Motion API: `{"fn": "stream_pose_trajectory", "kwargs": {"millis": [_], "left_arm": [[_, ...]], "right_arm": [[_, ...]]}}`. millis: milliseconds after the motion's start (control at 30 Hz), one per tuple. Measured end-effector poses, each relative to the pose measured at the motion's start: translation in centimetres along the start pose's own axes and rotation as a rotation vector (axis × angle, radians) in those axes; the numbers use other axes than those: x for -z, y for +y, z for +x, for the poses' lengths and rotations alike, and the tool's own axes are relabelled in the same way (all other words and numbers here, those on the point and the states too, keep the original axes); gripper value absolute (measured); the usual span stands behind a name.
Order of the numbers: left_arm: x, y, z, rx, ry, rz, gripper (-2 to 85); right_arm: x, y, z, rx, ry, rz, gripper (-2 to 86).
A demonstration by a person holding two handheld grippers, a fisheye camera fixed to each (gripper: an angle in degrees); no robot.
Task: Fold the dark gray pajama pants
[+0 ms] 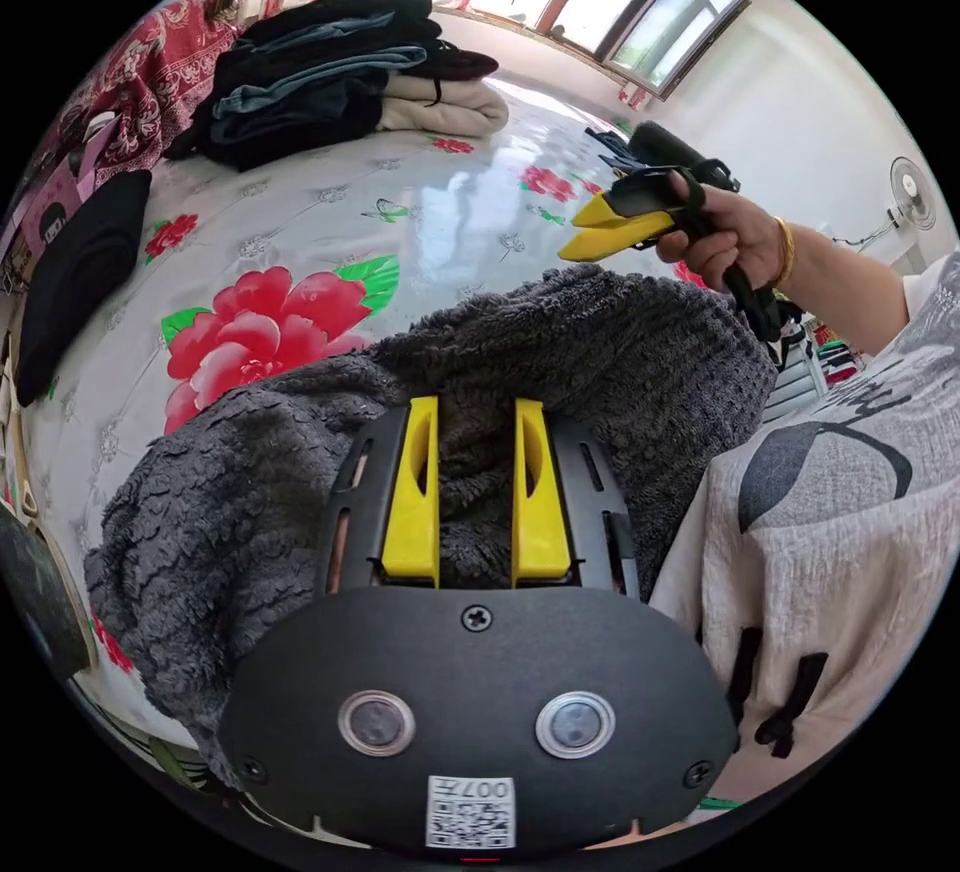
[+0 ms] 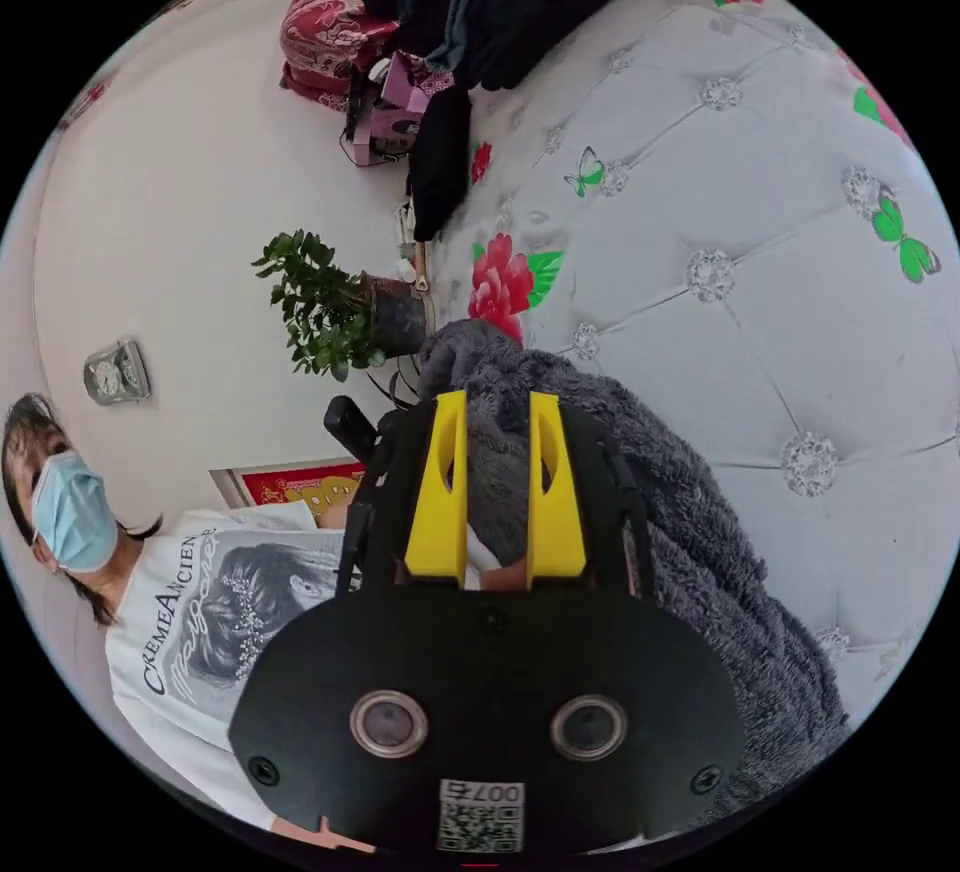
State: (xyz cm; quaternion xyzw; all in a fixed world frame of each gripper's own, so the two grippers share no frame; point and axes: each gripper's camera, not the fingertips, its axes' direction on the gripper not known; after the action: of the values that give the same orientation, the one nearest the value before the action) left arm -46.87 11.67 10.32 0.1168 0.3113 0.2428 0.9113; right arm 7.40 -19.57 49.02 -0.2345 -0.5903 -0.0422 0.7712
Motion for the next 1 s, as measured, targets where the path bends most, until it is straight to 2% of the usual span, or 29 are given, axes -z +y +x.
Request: {"fn": "stream_pose_trajectory", "kwargs": {"millis": [133, 200, 267, 367, 533, 600, 667, 833, 900, 1000], "left_arm": [[-0.4, 0.0, 0.6, 0.015, -0.006, 0.010, 11.0], [-0.4, 0.1, 0.7, 0.033, 0.002, 0.020, 11.0], [-0.2, 0.2, 1.1, 0.049, -0.011, 0.025, 10.9], [1.3, 0.7, 1.6, 0.069, -0.100, 0.050, 9.8], [4.6, 4.3, 0.8, 0.267, -0.415, 0.011, 8.6], [6.0, 6.4, 0.2, 0.372, -0.478, 0.009, 8.3], [7.4, 9.0, -0.2, 0.504, -0.539, 0.010, 8.1], [8.6, 12.1, -0.1, 0.713, -0.505, 0.029, 11.3], [8.2, 12.4, 0.1, 0.755, -0.509, 0.023, 11.9], [4.9, 12.1, -0.9, 0.791, -0.465, -0.102, 13.1]], "right_arm": [[-2.4, -3.5, 4.0, -0.144, -0.059, -0.164, 7.4], [-5.2, -4.8, 6.0, -0.231, -0.149, -0.280, 7.9], [-6.8, -5.7, 7.2, -0.300, -0.238, -0.309, 7.7], [-7.0, -7.2, 8.6, -0.364, -0.340, -0.208, 5.7], [-1.9, -9.6, 7.4, -0.229, -0.270, -0.014, 1.9], [0.7, -10.1, 6.3, -0.159, -0.124, 0.007, 2.0], [1.5, -9.9, 5.6, -0.127, -0.091, 0.011, 2.9], [0.4, -9.3, 4.6, -0.115, -0.118, -0.053, 5.4], [-0.6, -9.0, 2.8, -0.047, -0.066, -0.106, 3.0], [1.3, -8.8, 0.0, 0.032, 0.028, 0.018, 0.8]]}}
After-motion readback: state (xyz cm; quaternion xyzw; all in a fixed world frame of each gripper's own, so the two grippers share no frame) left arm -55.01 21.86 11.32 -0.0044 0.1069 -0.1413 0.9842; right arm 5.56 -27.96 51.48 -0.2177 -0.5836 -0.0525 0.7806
